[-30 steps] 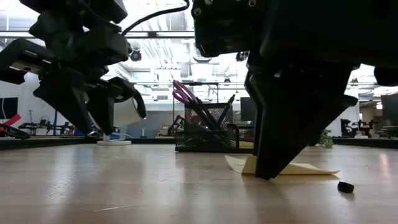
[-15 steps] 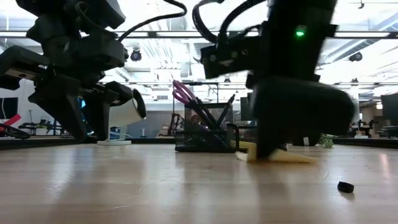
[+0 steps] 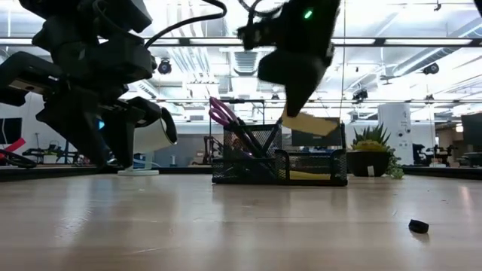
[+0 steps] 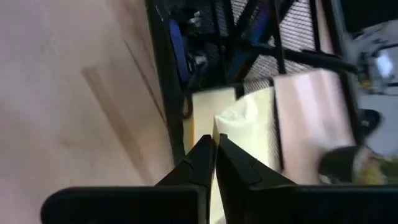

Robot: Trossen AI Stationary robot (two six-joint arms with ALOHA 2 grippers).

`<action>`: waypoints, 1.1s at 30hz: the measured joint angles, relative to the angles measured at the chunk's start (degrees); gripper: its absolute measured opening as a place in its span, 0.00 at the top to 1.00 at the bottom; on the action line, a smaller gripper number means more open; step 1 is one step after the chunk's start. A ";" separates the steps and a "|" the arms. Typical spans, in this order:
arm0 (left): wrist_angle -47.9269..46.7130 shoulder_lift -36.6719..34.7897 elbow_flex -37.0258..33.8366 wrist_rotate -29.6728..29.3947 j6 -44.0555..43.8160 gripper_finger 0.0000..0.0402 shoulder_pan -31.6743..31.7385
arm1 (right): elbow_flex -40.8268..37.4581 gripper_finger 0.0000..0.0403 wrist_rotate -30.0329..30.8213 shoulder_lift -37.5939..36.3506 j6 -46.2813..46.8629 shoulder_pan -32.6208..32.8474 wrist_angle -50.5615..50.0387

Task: Pick and place office supplies into organizer
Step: Put the yellow sticky notes into the black desk organizer, then return to Home Position

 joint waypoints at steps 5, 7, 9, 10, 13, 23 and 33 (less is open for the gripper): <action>0.33 0.00 -0.02 0.01 -2.60 0.62 0.00 | -3.29 0.98 -3.98 -0.78 -6.20 -5.23 6.12; 0.30 0.00 -0.08 0.02 -3.73 0.62 -0.05 | -4.59 0.98 -6.10 -0.78 -8.46 -6.87 7.29; 0.27 0.00 -0.11 0.01 -4.09 0.62 -0.05 | -6.06 0.98 -7.93 -0.80 -10.01 -8.01 8.65; 0.21 0.00 -0.13 0.01 -4.13 0.62 -0.08 | -6.64 0.98 -9.15 -0.80 -10.53 -8.54 9.04; -0.10 0.00 -0.15 0.02 -4.41 0.62 -0.11 | -8.05 0.98 -12.05 -0.82 -10.00 -9.59 8.88; -0.15 0.00 -0.44 0.02 -5.49 0.62 -0.11 | -11.92 0.98 -10.61 -1.79 -13.49 -10.90 12.83; -1.07 -0.80 0.16 0.59 -7.29 0.62 -0.11 | -8.87 0.97 -11.69 -6.69 -8.60 -5.73 12.11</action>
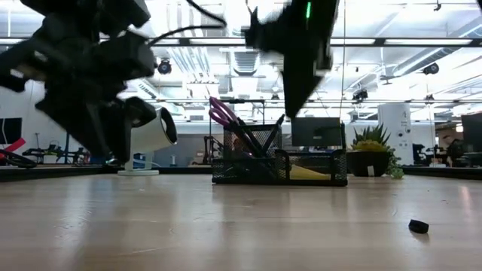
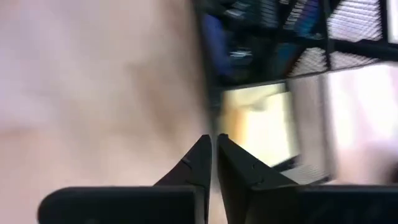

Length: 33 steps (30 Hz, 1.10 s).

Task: Pick and place office supplies into organizer
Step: Return to Home Position

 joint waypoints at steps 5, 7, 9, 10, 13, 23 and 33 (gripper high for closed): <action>-0.02 -4.09 1.57 2.57 -2.27 0.62 0.00 | 3.13 0.95 -7.05 -9.29 14.03 4.10 5.32; 0.11 -6.81 2.63 2.99 -3.19 0.62 0.07 | 3.24 0.95 -7.12 -15.42 18.63 5.70 9.66; 0.13 -9.53 4.19 3.04 -4.27 0.62 0.32 | 2.67 0.95 -6.63 -21.88 21.60 7.10 14.80; 0.55 -10.87 5.12 3.02 -4.64 0.62 0.47 | 2.24 0.95 -5.39 -24.95 22.40 7.97 16.51; 1.27 -14.45 7.30 2.89 -6.07 0.62 0.79 | 1.53 0.95 8.16 -31.99 22.62 11.91 18.97; 9.21 -24.49 8.34 5.06 -13.40 0.62 0.85 | 0.55 0.94 12.66 -42.44 6.30 27.62 47.33; 11.01 -27.02 7.77 5.11 -8.93 0.62 0.89 | 1.35 0.94 5.51 -41.32 -4.67 34.22 60.77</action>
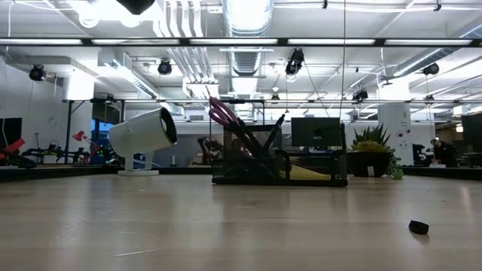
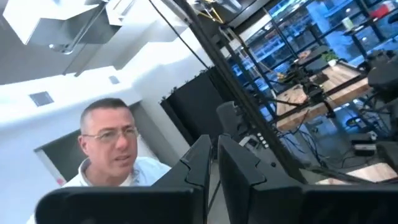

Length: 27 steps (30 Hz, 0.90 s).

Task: Pick and place office supplies into organizer
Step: Return to Home Position

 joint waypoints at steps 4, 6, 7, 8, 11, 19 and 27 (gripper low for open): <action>0.18 0.39 0.00 0.00 0.67 0.62 0.03 | 0.00 0.94 0.23 -0.04 -1.27 -0.11 0.29; 0.00 0.71 0.07 0.00 0.68 0.62 0.17 | 0.00 0.94 0.28 -0.06 -1.57 -0.11 0.24; 0.07 0.88 0.20 0.02 0.68 0.62 0.29 | 0.00 0.94 0.26 -0.04 -1.65 -0.10 0.22; 0.13 0.94 0.24 0.00 0.68 0.62 0.36 | 0.00 0.94 0.22 -0.04 -1.73 -0.06 0.24; 0.07 0.94 0.24 0.02 0.65 0.62 0.66 | 0.00 0.94 0.17 -0.11 -1.75 -0.05 0.33; -0.02 0.87 0.24 0.21 0.20 0.62 1.38 | 0.00 0.94 0.17 -0.09 -1.73 -0.07 0.46; -0.04 0.85 0.29 0.46 -0.23 0.62 1.49 | 0.00 0.94 0.19 -0.09 -1.72 -0.11 0.37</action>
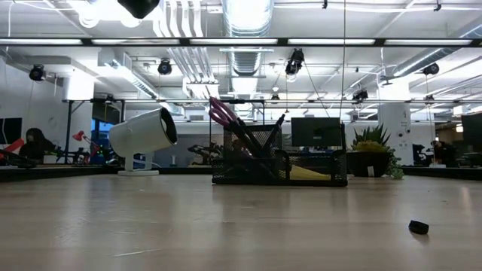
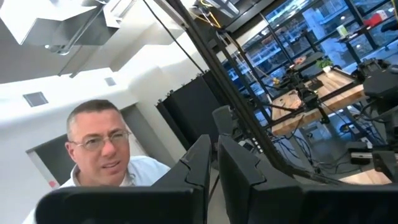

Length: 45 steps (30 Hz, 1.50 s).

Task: Pick and place office supplies into organizer
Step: Return to Home Position

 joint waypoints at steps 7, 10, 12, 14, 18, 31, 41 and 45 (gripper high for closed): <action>0.00 0.00 0.02 0.11 -1.04 0.62 0.00 | -0.02 0.94 0.00 0.00 0.19 0.00 -0.02; -0.02 0.00 0.02 0.11 -1.08 0.62 0.00 | -0.02 0.94 0.00 0.00 0.19 0.00 -0.02; 0.00 0.00 0.02 0.13 -1.08 0.62 0.00 | -0.02 0.94 0.00 0.00 0.19 0.00 -0.02; 0.00 0.00 0.02 0.13 -1.08 0.62 0.00 | -0.02 0.94 -0.02 0.00 0.19 0.00 -0.02; -0.01 0.00 0.02 0.11 -1.16 0.62 0.00 | -0.02 0.94 0.00 0.00 0.19 0.00 -0.02; 0.04 -0.02 1.96 0.11 -1.39 0.62 0.00 | -0.02 0.94 -0.02 0.00 0.09 0.00 -0.10; 7.26 -0.02 3.01 3.28 -4.56 0.62 0.02 | -0.04 0.94 1.55 -0.17 -3.04 0.00 0.03; 9.73 -0.17 3.06 3.48 -7.52 0.62 0.42 | -0.04 0.94 0.62 -0.02 -11.26 0.00 0.45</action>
